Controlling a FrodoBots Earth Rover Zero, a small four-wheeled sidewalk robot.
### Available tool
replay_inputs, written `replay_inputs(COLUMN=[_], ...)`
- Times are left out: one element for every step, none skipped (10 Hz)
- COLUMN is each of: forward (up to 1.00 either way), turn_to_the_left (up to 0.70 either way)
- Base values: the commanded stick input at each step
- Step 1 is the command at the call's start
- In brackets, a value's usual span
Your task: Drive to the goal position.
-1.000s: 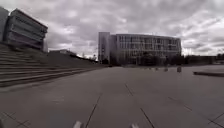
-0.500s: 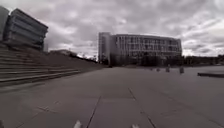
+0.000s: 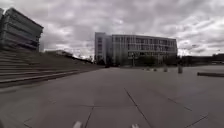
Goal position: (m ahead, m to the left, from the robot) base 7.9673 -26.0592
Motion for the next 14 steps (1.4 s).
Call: replay_inputs(forward=[0.7, 0.7, 0.7, 0.7, 0.7, 0.7, 0.7, 0.7, 0.7, 0.7, 0.7, 0.7, 0.7, 0.7], turn_to_the_left=[-0.04, -0.13, -0.11, 0.0, 0.0, 0.0, 0.0, 0.0, 0.0, 0.0, 0.0, 0.0, 0.0, -0.18])
